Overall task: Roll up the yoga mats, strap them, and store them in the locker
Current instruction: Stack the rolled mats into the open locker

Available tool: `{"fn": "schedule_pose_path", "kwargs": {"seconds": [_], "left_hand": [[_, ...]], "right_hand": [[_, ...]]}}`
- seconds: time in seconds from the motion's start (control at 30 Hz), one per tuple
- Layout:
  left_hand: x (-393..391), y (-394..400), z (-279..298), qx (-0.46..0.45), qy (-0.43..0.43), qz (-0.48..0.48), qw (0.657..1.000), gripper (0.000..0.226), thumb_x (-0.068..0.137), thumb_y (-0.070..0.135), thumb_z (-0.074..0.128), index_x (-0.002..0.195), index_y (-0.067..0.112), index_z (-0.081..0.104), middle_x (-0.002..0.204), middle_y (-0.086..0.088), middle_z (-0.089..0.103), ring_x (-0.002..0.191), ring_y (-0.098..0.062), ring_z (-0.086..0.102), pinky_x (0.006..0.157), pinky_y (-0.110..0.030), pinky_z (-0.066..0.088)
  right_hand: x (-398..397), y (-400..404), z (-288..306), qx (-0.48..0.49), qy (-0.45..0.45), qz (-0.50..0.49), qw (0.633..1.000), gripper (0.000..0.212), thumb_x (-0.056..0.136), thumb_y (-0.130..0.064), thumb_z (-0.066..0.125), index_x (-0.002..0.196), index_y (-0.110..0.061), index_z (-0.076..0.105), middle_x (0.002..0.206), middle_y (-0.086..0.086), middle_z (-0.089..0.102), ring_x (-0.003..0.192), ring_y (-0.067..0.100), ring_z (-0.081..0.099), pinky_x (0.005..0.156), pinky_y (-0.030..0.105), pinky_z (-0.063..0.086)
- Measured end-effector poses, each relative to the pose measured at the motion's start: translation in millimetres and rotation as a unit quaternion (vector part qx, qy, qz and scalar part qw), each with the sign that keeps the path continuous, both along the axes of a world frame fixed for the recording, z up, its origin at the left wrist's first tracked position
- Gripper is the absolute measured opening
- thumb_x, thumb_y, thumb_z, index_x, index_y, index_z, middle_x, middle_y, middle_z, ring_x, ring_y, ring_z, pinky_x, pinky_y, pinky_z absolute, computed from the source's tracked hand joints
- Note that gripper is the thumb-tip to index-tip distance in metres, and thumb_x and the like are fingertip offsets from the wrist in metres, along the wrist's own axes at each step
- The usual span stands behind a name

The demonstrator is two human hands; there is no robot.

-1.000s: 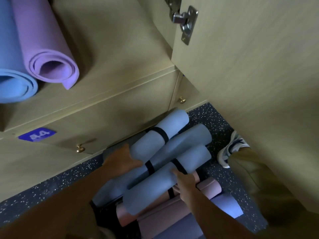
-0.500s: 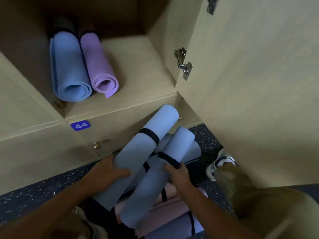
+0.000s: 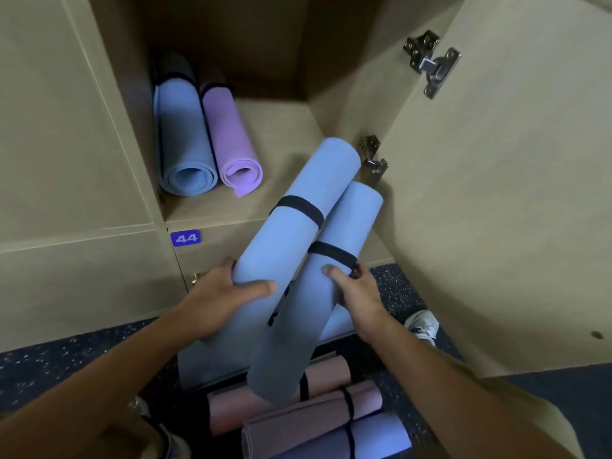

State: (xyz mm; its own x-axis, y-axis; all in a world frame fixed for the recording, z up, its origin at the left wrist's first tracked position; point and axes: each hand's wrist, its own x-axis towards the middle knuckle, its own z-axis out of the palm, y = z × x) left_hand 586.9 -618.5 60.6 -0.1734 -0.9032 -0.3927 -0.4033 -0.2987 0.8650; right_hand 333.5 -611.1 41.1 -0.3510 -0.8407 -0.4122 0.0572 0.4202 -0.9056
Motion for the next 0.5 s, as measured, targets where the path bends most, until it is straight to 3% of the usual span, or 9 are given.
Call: {"fn": "schedule_pose_path", "kwargs": {"seconds": [0.17, 0.3, 0.43, 0.5], "left_hand": [[-15.4, -22.2, 12.4, 0.008, 0.052, 0.046, 0.998, 0.078, 0.053, 0.075, 0.077, 0.111, 0.026, 0.06, 0.103, 0.007, 0.073, 0.088, -0.015, 0.074, 0.083, -0.044, 0.061], [-33.1, -45.6, 12.6, 0.01, 0.065, 0.089, 0.994, 0.088, 0.052, 0.081, 0.071, 0.114, 0.021, 0.058, 0.108, 0.003, 0.071, 0.093, -0.018, 0.071, 0.085, -0.044, 0.059], [-42.2, -64.7, 10.0, 0.024, 0.05, 0.133, 0.99, 0.094, 0.062, 0.08, 0.074, 0.125, 0.013, 0.053, 0.115, -0.002, 0.066, 0.1, -0.023, 0.065, 0.078, -0.037, 0.049], [-43.3, -70.9, 9.6, 0.028, 0.044, 0.135, 0.989, 0.084, 0.073, 0.072, 0.076, 0.125, 0.011, 0.051, 0.114, -0.004, 0.064, 0.099, -0.023, 0.064, 0.073, -0.036, 0.045]], "right_hand": [[4.7, -45.5, 35.7, -0.028, 0.077, 0.023, 0.996, 0.037, 0.083, -0.02, 0.08, 0.116, -0.02, 0.063, 0.105, 0.0, 0.076, 0.094, 0.019, 0.075, 0.085, 0.044, 0.061], [7.4, -82.2, 52.5, -0.03, 0.144, 0.05, 0.988, 0.033, 0.081, -0.024, 0.082, 0.104, -0.023, 0.059, 0.099, -0.005, 0.073, 0.09, 0.013, 0.071, 0.077, 0.036, 0.059], [15.2, -104.9, 47.6, -0.002, 0.188, 0.053, 0.981, 0.062, 0.063, -0.043, 0.081, 0.116, -0.019, 0.057, 0.101, -0.001, 0.072, 0.092, 0.022, 0.071, 0.067, 0.034, 0.052], [15.5, -108.7, 45.7, 0.002, 0.201, 0.054, 0.978, 0.057, 0.068, -0.039, 0.081, 0.116, -0.021, 0.056, 0.101, -0.001, 0.071, 0.089, 0.021, 0.069, 0.067, 0.034, 0.052]]}}
